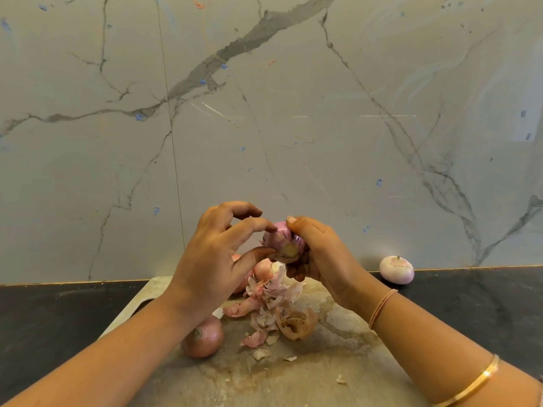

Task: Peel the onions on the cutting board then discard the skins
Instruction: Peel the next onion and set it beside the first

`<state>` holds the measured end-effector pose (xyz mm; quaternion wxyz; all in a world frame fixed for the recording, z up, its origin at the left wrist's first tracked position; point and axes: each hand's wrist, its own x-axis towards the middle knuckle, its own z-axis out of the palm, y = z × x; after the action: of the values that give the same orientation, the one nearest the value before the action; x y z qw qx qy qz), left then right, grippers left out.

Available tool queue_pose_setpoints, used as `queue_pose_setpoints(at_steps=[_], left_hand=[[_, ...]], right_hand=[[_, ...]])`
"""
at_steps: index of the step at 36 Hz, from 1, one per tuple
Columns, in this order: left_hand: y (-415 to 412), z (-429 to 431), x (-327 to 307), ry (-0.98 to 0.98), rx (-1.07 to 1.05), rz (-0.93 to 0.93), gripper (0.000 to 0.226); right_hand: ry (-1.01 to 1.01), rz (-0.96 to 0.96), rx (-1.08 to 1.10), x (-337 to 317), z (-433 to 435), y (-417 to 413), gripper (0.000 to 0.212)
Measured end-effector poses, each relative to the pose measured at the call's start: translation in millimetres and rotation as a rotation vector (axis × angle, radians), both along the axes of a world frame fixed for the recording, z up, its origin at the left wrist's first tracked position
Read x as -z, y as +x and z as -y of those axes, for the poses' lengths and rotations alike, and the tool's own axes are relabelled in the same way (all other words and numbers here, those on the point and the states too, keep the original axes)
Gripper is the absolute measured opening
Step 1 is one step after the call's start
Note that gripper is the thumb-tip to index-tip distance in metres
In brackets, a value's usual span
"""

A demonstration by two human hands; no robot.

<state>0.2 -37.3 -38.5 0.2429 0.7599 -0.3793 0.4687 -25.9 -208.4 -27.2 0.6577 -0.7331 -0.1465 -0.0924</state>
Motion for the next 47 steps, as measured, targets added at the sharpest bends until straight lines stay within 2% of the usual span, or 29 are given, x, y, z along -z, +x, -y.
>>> queue_pose_setpoints(at_steps=[6,14,23,28,38,43,47], left_hand=[[-0.5,-0.5,-0.8,0.012,-0.045,0.102,0.013],[-0.2,-0.1,-2.4,0.058,-0.058,0.071,0.033],[0.9,-0.9,-3.4,0.074,-0.065,0.126,0.018],[2.5,-1.3,-2.8,0.127,-0.131,0.099,0.033],[2.7,0.3,-2.0,0.079,-0.079,0.107,0.016],[2.4,0.9,-1.7,0.123,-0.107,0.105,0.028],[2.5,0.2,-1.8,0.146,-0.112,0.098,0.028]], right_hand=[[0.032,-0.02,-0.005,-1.0,-0.4,0.3,0.038],[-0.013,-0.015,0.027,-0.2,0.7,2.0,0.05],[-0.028,-0.006,0.048,-1.6,-0.1,1.6,0.051],[-0.044,-0.006,0.06,-1.1,0.7,1.1,0.049],[-0.05,0.006,0.057,-1.1,1.5,0.9,0.051],[-0.065,0.012,0.064,-0.4,2.1,0.9,0.05],[-0.082,0.025,0.069,0.3,2.4,1.4,0.052]])
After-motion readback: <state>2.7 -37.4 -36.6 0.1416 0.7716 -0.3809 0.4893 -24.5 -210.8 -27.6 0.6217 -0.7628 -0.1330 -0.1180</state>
